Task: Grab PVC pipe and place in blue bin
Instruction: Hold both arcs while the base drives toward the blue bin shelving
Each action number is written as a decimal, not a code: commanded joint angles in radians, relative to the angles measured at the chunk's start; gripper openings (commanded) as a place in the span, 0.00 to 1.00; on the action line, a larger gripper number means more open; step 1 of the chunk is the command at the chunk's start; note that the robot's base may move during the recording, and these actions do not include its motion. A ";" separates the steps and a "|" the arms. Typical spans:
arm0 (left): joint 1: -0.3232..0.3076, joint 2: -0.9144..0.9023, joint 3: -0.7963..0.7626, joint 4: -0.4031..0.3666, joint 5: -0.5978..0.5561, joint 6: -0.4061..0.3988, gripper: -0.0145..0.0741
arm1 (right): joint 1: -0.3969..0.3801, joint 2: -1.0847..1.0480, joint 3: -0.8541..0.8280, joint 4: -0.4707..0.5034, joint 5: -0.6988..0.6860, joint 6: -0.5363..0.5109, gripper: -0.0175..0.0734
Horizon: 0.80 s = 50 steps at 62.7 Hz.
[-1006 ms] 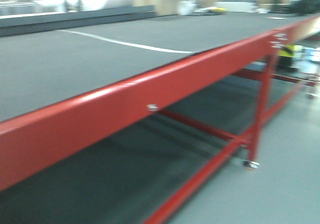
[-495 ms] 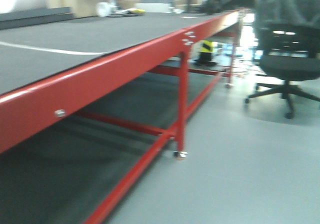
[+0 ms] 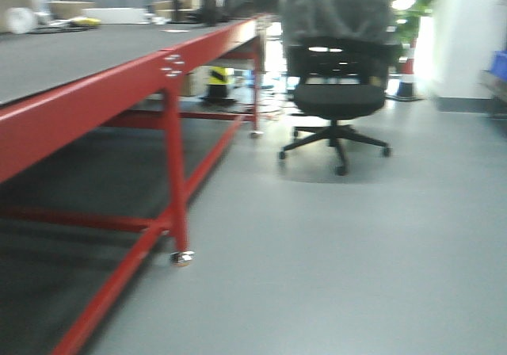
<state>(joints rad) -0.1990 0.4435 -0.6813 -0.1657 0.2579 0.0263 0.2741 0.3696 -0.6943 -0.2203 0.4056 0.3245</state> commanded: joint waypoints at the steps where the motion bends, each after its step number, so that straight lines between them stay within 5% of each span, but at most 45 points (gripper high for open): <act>1: -0.004 -0.007 -0.002 -0.008 -0.021 -0.003 0.04 | 0.004 -0.004 0.001 -0.014 -0.020 -0.003 0.01; 50: -0.004 -0.007 -0.002 -0.008 -0.021 -0.003 0.04 | 0.004 -0.004 0.001 -0.014 -0.020 -0.003 0.01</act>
<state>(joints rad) -0.1990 0.4435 -0.6813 -0.1657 0.2579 0.0263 0.2741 0.3696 -0.6943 -0.2203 0.4056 0.3245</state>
